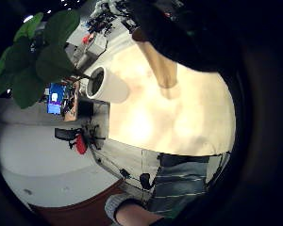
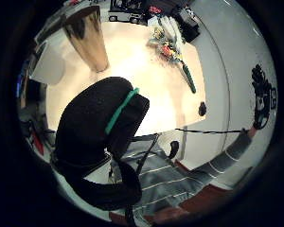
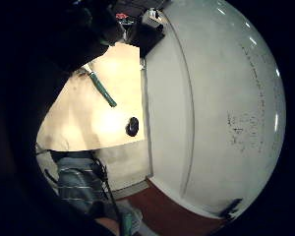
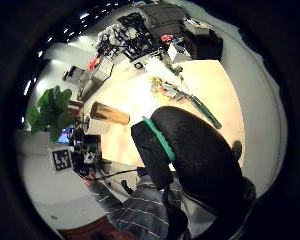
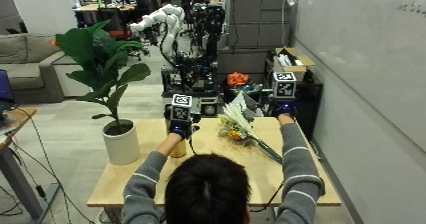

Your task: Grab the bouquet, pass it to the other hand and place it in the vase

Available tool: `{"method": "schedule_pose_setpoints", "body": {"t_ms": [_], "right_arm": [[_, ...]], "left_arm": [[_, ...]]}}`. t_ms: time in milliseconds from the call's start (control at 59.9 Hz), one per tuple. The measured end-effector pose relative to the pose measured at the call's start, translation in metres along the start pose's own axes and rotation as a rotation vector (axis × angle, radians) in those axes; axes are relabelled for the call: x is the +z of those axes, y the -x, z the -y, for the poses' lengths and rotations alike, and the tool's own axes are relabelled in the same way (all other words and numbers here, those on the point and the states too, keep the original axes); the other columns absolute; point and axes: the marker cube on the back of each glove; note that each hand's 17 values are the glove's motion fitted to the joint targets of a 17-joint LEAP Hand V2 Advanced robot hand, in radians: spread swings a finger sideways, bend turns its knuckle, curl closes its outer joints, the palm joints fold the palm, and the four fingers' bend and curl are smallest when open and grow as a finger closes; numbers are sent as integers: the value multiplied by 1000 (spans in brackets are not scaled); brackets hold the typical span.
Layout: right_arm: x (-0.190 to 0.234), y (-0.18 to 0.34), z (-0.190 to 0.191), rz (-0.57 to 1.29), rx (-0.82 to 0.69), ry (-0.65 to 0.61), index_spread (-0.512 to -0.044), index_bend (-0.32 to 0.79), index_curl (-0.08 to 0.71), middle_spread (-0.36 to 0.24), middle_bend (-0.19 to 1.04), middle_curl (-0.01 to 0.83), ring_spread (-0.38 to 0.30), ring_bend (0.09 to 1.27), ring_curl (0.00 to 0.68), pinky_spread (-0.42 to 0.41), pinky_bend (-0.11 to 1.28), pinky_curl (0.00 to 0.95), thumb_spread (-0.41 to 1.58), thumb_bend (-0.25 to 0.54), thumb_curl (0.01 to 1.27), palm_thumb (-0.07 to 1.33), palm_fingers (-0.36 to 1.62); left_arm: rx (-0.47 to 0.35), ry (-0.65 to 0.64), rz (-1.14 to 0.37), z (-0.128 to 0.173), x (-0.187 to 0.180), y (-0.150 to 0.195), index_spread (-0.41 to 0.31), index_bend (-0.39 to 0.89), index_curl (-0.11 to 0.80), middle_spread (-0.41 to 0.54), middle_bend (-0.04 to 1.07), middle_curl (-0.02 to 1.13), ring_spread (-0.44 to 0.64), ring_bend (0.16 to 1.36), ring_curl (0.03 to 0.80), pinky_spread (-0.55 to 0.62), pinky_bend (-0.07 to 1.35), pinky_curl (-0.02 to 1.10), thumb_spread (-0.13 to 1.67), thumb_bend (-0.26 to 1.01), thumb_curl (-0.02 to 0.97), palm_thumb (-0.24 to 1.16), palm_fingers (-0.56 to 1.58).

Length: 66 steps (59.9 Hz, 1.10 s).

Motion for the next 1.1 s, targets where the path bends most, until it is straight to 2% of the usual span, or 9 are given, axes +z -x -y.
{"method": "schedule_pose_setpoints", "body": {"t_ms": [117, 200, 267, 417, 618, 701, 868, 1002, 1102], "right_arm": [[26, -15, 25, 124, 36, 26, -358, 60, 114, 33, 241, 361, 91, 577, 336, 264, 655, 358, 1222, -23, 204, 337, 320], [47, -22, 19, 181, 156, 196, -353, 68, 109, 48, 249, 366, 99, 586, 339, 265, 665, 361, 1204, -24, 209, 319, 313], [66, -34, 41, 157, 155, 37, -342, 74, 109, 59, 262, 371, 107, 576, 336, 265, 667, 362, 1183, -26, 212, 304, 293], [102, -48, 33, 146, 274, -30, -321, 85, 112, 77, 286, 377, 126, 553, 328, 278, 662, 359, 1156, -23, 223, 290, 259], [206, -66, 39, 225, 270, 167, -307, 76, 109, 78, 282, 374, 110, 596, 334, 279, 652, 352, 1110, -29, 233, 262, 263], [251, -71, 41, 236, 299, 230, -307, 81, 109, 63, 291, 376, 96, 595, 337, 272, 651, 352, 1096, -24, 239, 258, 256], [324, -78, 37, 180, 403, 344, -328, 139, 144, 12, 312, 381, 77, 532, 320, 252, 571, 337, 1079, -18, 252, 274, 229], [347, -70, 40, 175, 331, 283, -370, 287, 232, -43, 237, 359, 72, 411, 286, 234, 473, 312, 1098, 67, 299, 493, 284], [337, -63, 44, 153, 322, 202, -297, 429, 306, -51, 192, 348, 52, 357, 266, 213, 389, 289, 1151, 189, 355, 754, 506]], "left_arm": [[43, 3, -82, -2, 5, -11, 8, 98, 170, 121, 263, 382, 193, 633, 299, 200, 520, 356, 1119, -20, 242, 126, 274], [65, 12, -122, -13, 6, -18, 13, 102, 175, 132, 252, 384, 202, 633, 301, 211, 520, 359, 1120, -20, 245, 125, 256], [65, 10, -120, -10, 12, -21, 16, 98, 174, 147, 244, 385, 207, 639, 304, 217, 524, 362, 1120, -20, 247, 124, 239], [90, -44, -115, 14, 32, -26, 26, 97, 173, 184, 227, 385, 232, 655, 308, 244, 526, 364, 1120, -20, 251, 123, 194], [147, 17, -229, -13, 36, -39, 31, 103, 173, 203, 237, 392, 251, 663, 306, 277, 524, 360, 1121, -20, 254, 123, 176], [164, 28, -217, -16, 41, -43, 32, 103, 174, 205, 239, 394, 260, 666, 305, 282, 525, 359, 1121, -20, 255, 122, 174], [143, 20, -167, -61, 14, -46, 37, 105, 179, 207, 244, 398, 269, 668, 304, 299, 526, 359, 1121, -20, 256, 122, 169], [174, 82, -206, -53, 26, -51, 39, 104, 178, 208, 248, 401, 272, 674, 303, 305, 524, 358, 1121, -20, 257, 122, 164], [128, 120, -180, -50, 32, -45, 40, 104, 179, 208, 249, 402, 273, 676, 302, 306, 526, 357, 1122, -21, 259, 116, 163]]}}
